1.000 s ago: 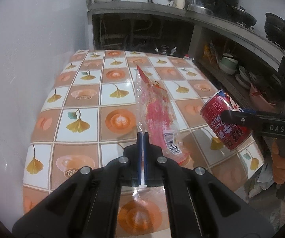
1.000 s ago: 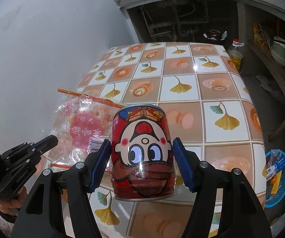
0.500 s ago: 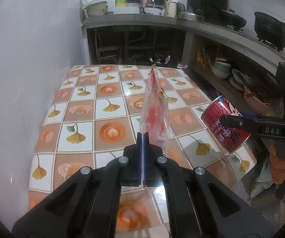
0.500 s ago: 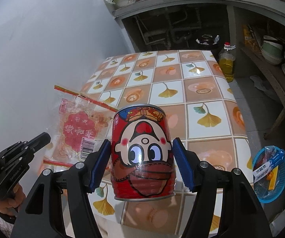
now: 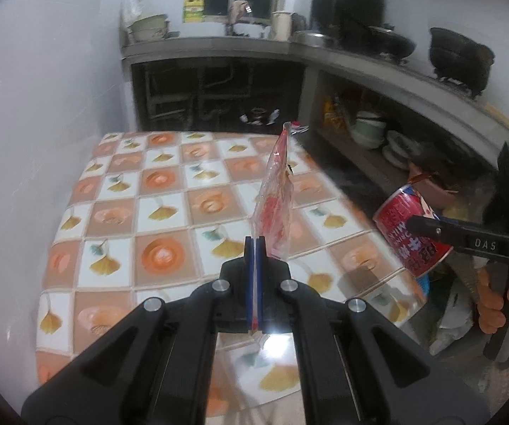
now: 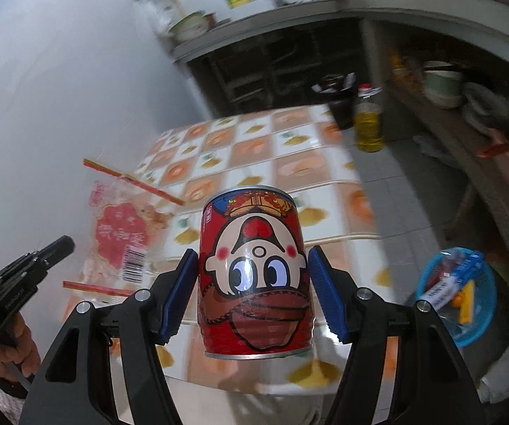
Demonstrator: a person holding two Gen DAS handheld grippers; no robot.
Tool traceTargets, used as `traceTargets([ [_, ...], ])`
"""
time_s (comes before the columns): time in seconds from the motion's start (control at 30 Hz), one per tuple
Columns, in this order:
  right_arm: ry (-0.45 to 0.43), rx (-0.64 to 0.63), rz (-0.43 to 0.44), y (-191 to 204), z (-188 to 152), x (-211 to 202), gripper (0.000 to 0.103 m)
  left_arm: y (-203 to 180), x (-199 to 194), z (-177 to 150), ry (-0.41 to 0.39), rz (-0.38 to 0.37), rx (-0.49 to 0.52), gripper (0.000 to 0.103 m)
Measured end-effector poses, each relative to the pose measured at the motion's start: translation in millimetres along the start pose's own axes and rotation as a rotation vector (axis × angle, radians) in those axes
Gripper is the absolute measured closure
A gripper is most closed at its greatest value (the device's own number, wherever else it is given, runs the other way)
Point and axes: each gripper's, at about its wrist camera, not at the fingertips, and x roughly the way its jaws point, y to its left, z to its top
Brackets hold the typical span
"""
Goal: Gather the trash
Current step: 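Lift the bag and red can and carry both toward the wastebasket, then open both grippers over the wastebasket to drop the bag and can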
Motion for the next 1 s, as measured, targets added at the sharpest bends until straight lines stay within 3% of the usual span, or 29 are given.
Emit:
traceTargets([
  [0.27,-0.097,0.129,-0.217,-86.0,-13.4,-74.3,0.041,-53.5,24.4,33.8,-0.004,-0.189,0.020,0.103],
  [0.43,-0.101,0.234,-0.341,-142.2,-38.3,-97.9,0.041,-99.7,55.4,50.2,0.057,-0.332,0.019,0.103],
  [0.57,-0.082,0.327,-0.415,-187.3,-64.5,-104.7,0.041,-147.0,97.8,55.5,0.170,-0.459,-0.009,0.103],
  [0.7,-0.054,0.399,-0.458,-221.9,-86.9,-98.5,0.041,-197.6,144.4,48.3,0.293,-0.540,-0.016,0.103],
  [1.0,0.010,0.539,-0.484,-282.7,-130.7,-75.6,0.041,-312.3,250.9,5.3,0.530,-0.570,0.022,0.103],
])
